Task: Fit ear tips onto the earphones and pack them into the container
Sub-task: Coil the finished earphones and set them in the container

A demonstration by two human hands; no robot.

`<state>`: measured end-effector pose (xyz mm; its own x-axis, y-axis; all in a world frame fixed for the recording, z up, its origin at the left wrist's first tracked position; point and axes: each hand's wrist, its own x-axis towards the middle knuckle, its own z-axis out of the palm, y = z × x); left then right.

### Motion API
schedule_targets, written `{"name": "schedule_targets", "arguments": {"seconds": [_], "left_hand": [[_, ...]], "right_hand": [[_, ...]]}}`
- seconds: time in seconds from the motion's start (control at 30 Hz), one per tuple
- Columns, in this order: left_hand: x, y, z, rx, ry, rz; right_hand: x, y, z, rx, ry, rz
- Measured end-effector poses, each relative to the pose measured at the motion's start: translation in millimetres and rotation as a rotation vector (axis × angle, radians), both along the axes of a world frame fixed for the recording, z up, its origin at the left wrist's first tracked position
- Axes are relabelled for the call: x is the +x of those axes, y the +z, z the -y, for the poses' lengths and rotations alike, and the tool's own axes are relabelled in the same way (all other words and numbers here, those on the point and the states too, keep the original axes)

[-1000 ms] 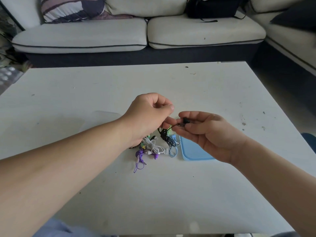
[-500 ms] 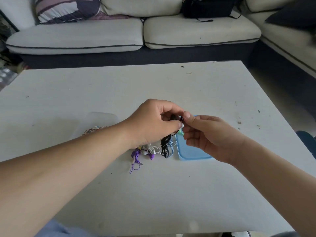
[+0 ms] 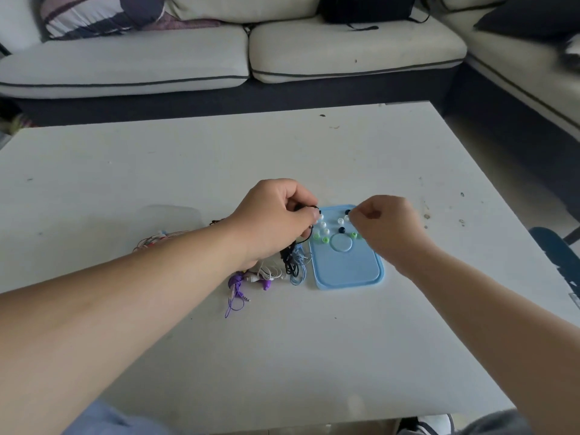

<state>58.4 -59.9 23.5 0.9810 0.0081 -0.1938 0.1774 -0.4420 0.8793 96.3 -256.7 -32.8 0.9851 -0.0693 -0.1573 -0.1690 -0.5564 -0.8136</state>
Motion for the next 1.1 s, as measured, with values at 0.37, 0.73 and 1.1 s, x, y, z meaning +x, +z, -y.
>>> {"name": "schedule_targets", "arguments": {"seconds": [0.37, 0.73, 1.1], "left_hand": [[-6, -2, -8, 0.047, -0.030, -0.028], [-16, 11, -23, 0.016, 0.021, 0.024], [-30, 63, -43, -0.146, 0.125, 0.187]], "right_hand": [[17, -36, -16, -0.373, 0.164, 0.013], [9, -12, -28, -0.215, 0.124, 0.161], [-68, 88, -75, 1.062, 0.024, -0.187]]}}
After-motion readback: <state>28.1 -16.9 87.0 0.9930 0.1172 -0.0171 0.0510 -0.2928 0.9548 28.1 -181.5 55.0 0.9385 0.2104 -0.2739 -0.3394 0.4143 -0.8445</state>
